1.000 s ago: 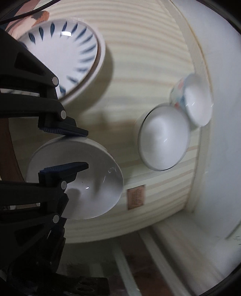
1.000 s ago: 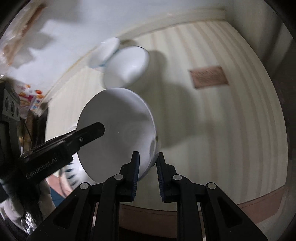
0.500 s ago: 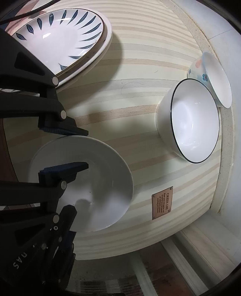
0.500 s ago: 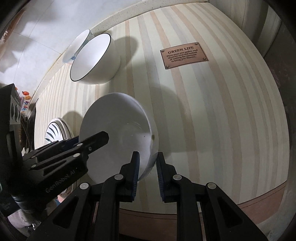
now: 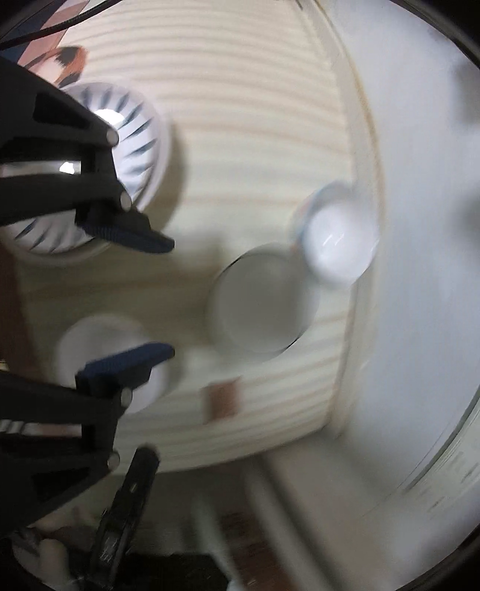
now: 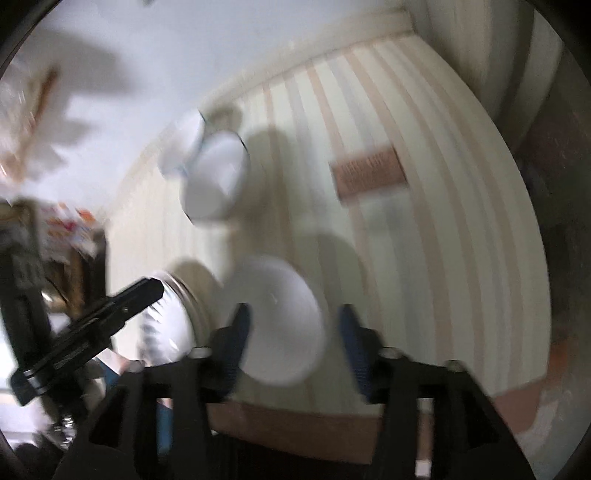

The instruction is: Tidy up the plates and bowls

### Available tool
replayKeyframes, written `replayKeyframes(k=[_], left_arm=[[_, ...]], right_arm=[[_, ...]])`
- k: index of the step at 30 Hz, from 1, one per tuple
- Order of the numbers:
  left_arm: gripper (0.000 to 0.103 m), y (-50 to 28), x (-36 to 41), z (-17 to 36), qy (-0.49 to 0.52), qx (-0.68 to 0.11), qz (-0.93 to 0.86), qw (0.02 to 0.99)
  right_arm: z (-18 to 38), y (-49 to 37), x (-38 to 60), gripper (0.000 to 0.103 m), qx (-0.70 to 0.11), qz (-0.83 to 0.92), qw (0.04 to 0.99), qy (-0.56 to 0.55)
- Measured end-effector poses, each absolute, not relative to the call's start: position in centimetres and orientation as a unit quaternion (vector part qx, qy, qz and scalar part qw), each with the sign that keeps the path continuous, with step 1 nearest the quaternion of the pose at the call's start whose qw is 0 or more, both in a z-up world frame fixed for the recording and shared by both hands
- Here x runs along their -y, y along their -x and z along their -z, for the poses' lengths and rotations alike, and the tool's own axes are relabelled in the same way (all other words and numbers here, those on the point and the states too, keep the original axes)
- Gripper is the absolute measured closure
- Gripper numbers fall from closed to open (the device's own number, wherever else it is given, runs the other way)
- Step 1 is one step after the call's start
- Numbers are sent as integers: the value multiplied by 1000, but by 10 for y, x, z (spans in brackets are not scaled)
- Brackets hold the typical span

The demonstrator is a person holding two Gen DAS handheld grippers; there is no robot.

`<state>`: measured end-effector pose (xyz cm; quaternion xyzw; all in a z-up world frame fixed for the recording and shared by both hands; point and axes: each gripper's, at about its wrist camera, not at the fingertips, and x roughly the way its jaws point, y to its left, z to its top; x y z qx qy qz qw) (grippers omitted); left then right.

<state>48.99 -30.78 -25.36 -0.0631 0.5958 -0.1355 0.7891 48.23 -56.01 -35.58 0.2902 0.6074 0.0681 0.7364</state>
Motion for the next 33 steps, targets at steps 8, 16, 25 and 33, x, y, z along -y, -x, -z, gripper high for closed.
replayKeyframes(k=[8, 16, 25, 33], left_arm=[[53, -578, 300, 317, 97, -644, 100, 752], [80, -589, 321, 332, 73, -649, 117, 748], [80, -556, 319, 288, 61, -617, 135, 773], [80, -501, 328, 231, 59, -595, 185, 780]], right_arm=[[421, -582, 530, 46, -617, -68, 725, -300], [446, -604, 503, 84, -625, -62, 726, -279], [407, -588, 501, 84, -609, -57, 751, -250], [344, -520, 516, 84, -587, -51, 772, -237]])
